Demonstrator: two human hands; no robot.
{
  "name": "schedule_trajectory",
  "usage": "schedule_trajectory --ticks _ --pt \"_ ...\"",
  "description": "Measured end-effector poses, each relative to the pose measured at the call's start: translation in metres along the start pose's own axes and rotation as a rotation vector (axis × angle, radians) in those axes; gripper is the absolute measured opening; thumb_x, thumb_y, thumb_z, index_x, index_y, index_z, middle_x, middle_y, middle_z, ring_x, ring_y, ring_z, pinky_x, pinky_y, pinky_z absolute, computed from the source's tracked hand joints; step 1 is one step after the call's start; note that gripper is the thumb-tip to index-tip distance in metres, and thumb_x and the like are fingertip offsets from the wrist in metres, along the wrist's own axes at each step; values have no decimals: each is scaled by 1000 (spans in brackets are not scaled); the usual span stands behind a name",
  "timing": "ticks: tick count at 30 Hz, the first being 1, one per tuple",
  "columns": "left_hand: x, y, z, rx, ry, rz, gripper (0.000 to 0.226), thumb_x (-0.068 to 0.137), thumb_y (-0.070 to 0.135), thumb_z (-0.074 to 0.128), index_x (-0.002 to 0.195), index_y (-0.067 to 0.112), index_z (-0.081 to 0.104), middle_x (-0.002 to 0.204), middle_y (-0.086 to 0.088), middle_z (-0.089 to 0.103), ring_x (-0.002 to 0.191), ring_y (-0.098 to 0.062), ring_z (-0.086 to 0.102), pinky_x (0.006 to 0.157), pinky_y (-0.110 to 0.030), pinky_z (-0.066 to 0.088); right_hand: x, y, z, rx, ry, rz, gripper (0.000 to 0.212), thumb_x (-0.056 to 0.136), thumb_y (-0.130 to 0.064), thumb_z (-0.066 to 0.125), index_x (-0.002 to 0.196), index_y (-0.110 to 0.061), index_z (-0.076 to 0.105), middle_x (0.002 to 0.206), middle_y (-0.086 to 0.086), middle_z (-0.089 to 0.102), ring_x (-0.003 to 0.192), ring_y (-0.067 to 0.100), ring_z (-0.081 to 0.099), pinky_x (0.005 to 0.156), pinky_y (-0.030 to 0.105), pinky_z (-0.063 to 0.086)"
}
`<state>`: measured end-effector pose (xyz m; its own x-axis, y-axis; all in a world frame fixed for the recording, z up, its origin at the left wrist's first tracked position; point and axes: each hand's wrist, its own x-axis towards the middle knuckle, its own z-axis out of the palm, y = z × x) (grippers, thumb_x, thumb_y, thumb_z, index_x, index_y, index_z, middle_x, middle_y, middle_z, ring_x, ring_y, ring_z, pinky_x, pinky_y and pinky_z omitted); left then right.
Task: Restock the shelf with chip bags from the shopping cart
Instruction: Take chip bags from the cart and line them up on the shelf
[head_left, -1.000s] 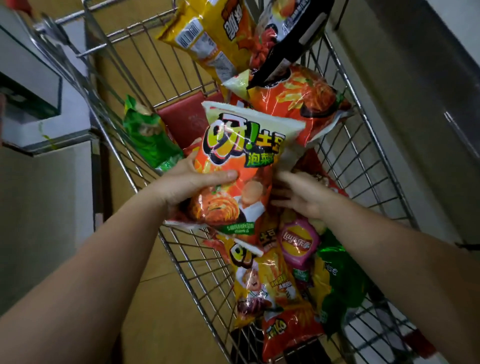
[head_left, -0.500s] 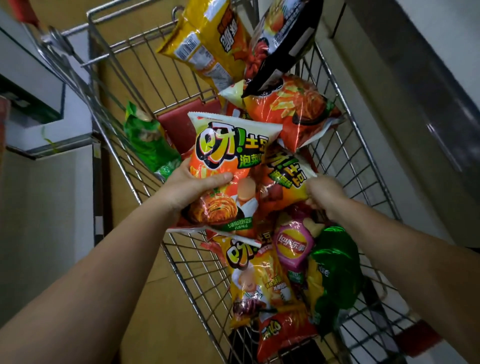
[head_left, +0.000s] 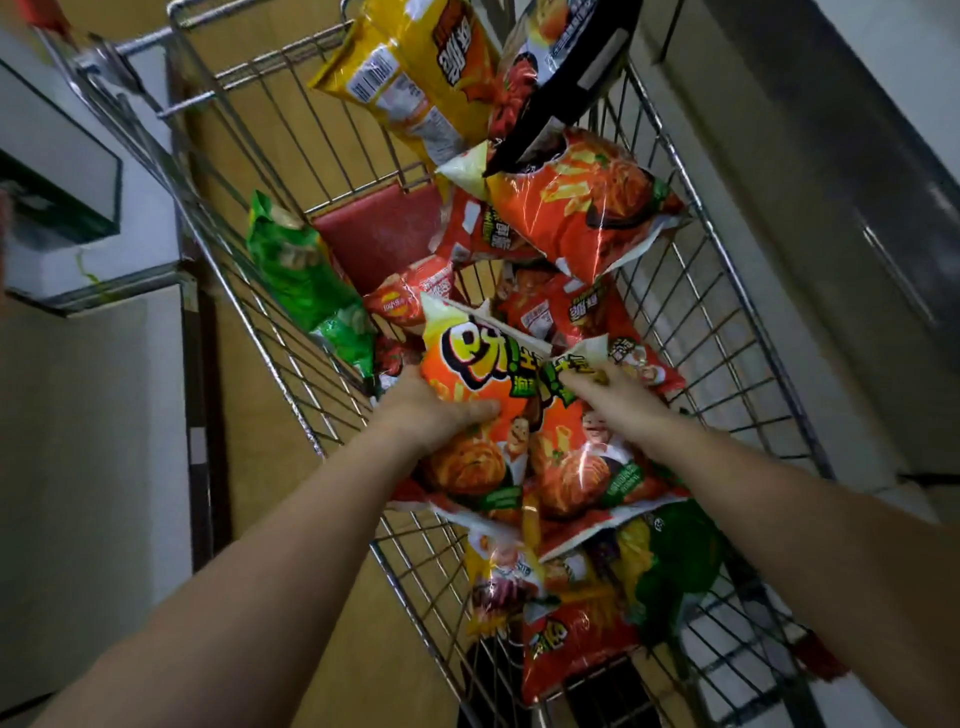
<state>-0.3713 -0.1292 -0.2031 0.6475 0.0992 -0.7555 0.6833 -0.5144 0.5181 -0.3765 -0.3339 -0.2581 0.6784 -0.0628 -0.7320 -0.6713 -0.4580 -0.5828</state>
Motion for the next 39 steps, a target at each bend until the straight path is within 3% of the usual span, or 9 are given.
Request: schedule_trajectory --ticks 3,8,11,13,18,23,32,37,39 --pt "-1 -8 20 10 41 -34 94 67 52 78 140 17 32 134 -6 51 122 -30 50 104 -40 41 -8 19 4 158 -82 88 100 76 -49 71 149 -34 4 153 6 26 136 31 33 110 45 31" --pt "-7 -12 28 54 62 -27 96 71 54 73 143 14 24 137 -10 49 124 -33 49 102 -40 40 -10 20 4 133 -34 168 117 67 -34 83 151 -23 2 152 10 29 136 31 32 110 41 31" --pt "-10 -16 23 27 60 -3 95 69 54 76 142 16 28 136 -10 51 122 -33 51 104 -44 42 -14 16 6 117 -3 203 95 66 -33 83 141 -6 32 128 12 54 119 29 50 102 40 42" --pt "-13 -18 18 10 57 14 94 69 53 76 141 17 29 134 -9 52 120 -33 52 103 -46 43 -21 13 7 117 29 148 74 67 -33 82 128 -6 48 115 8 61 106 27 59 94 39 49" --pt "-27 -15 5 -71 45 104 89 66 49 79 137 19 34 129 -8 55 114 -32 56 100 -48 46 -46 6 3 154 92 27 38 76 -25 74 107 -20 51 100 4 62 95 25 61 87 35 50" --pt "-51 -7 -6 -100 26 220 86 67 44 81 135 20 34 127 -4 55 114 -30 56 101 -47 45 -84 -4 -1 105 147 -40 56 68 -26 76 118 -17 53 100 5 67 90 23 64 85 38 53" --pt "-121 45 -46 -128 87 489 89 63 49 82 134 20 37 124 -4 57 112 -28 57 100 -47 46 -168 -55 -27 189 409 -293 48 70 -21 79 106 -25 47 99 0 64 92 23 63 89 39 51" --pt "-179 63 -59 -200 160 654 85 67 44 79 135 20 34 115 1 54 112 -28 57 100 -48 46 -218 -81 -48 221 541 -446 66 71 -28 79 126 -19 44 109 0 62 99 23 61 89 36 48" --pt "-205 65 -59 -238 198 731 87 69 43 78 138 20 32 116 1 53 113 -26 56 100 -47 46 -240 -86 -58 227 608 -501 73 69 -33 79 130 -20 43 116 1 62 104 24 60 94 41 47"
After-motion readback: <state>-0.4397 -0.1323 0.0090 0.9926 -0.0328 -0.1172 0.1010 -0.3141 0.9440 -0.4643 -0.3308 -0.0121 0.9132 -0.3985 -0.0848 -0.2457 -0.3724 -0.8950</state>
